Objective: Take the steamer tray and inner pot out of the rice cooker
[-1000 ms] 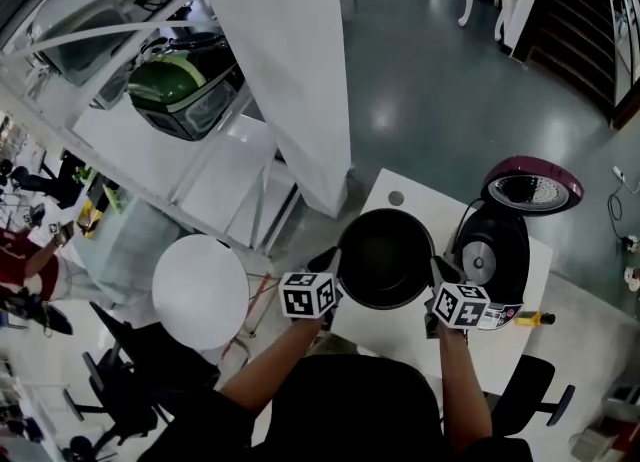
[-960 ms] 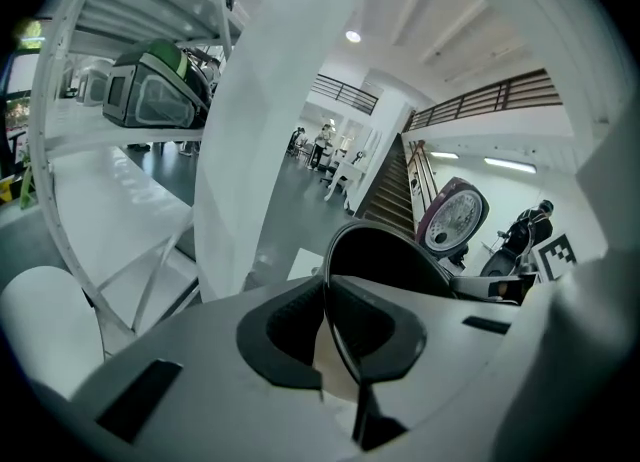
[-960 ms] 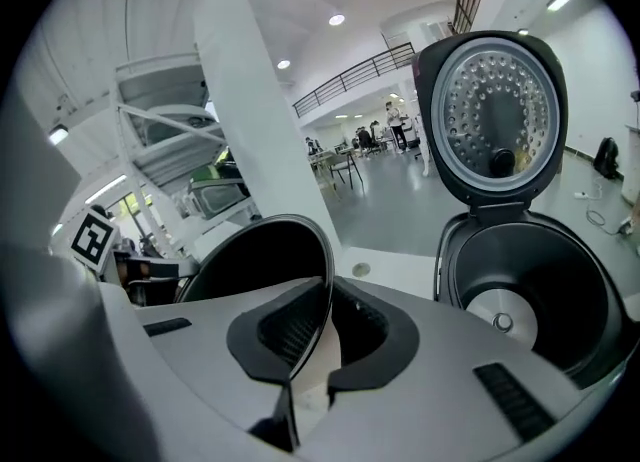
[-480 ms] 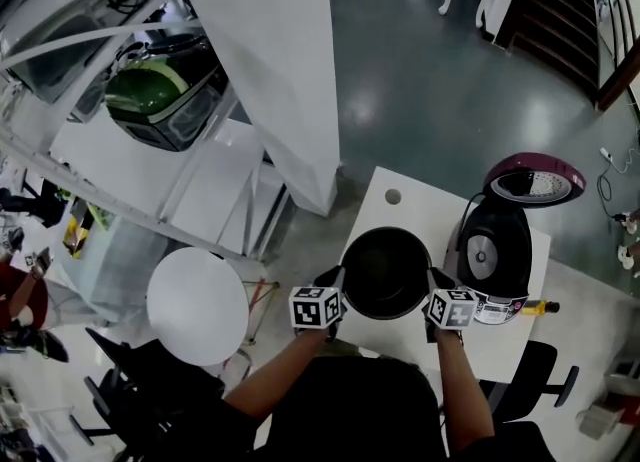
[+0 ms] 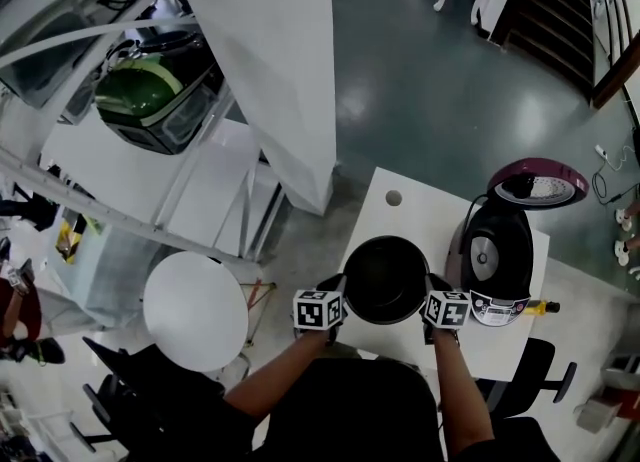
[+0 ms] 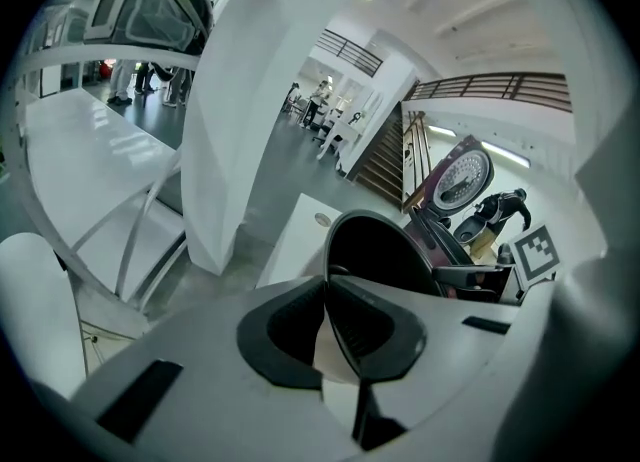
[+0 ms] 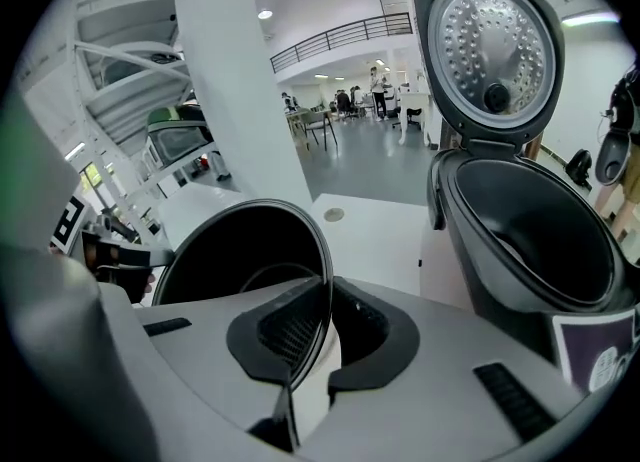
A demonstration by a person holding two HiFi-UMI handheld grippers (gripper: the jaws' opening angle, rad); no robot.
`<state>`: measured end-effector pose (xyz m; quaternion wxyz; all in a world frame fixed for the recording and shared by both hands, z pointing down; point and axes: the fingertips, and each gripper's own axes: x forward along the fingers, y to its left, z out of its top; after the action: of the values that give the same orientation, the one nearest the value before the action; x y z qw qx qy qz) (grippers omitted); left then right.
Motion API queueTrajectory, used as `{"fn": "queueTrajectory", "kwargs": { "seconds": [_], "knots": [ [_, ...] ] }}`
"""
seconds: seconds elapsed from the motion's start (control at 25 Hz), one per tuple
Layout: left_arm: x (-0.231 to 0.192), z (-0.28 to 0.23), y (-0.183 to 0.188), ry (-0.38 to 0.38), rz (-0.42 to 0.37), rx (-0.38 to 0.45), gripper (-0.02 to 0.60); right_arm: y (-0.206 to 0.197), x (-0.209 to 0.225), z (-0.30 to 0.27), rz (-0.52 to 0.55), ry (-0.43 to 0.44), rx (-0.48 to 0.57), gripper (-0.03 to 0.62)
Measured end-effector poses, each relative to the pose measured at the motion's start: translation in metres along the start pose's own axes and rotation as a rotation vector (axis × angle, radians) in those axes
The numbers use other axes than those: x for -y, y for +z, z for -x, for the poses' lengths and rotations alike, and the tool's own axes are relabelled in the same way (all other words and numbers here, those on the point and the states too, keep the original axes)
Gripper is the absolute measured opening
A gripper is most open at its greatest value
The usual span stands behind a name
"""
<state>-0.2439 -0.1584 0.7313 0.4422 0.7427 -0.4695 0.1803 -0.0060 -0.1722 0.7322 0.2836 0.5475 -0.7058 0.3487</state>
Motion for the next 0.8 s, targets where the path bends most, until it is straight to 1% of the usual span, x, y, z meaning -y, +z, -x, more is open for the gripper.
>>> {"fn": "queueTrajectory", "kwargs": {
  "seconds": [0.2, 0.32, 0.48, 0.6, 0.72, 0.8],
  "knots": [
    [-0.007, -0.007, -0.010, -0.010, 0.002, -0.024, 0.018, -0.007, 0.000, -0.006, 0.004, -0.020, -0.022, 0.023],
    [-0.013, -0.010, -0.012, -0.006, 0.000, -0.031, 0.020, -0.008, -0.003, -0.011, 0.036, -0.031, -0.026, 0.023],
    [-0.014, -0.015, -0.009, -0.019, 0.000, -0.023, 0.020, -0.008, -0.002, -0.015, 0.068, -0.057, -0.027, 0.028],
    [-0.013, -0.016, -0.008, -0.041, 0.002, -0.011, 0.023, -0.007, -0.002, -0.014, 0.086, -0.067, -0.009, 0.031],
    [-0.013, -0.015, -0.007, -0.065, -0.024, -0.007, 0.027, -0.007, -0.002, -0.013, 0.066, -0.063, 0.017, 0.031],
    [-0.013, -0.014, -0.005, -0.067, -0.051, 0.001, 0.029, -0.007, -0.003, -0.012, 0.079, -0.062, 0.022, 0.032]
  ]
}}
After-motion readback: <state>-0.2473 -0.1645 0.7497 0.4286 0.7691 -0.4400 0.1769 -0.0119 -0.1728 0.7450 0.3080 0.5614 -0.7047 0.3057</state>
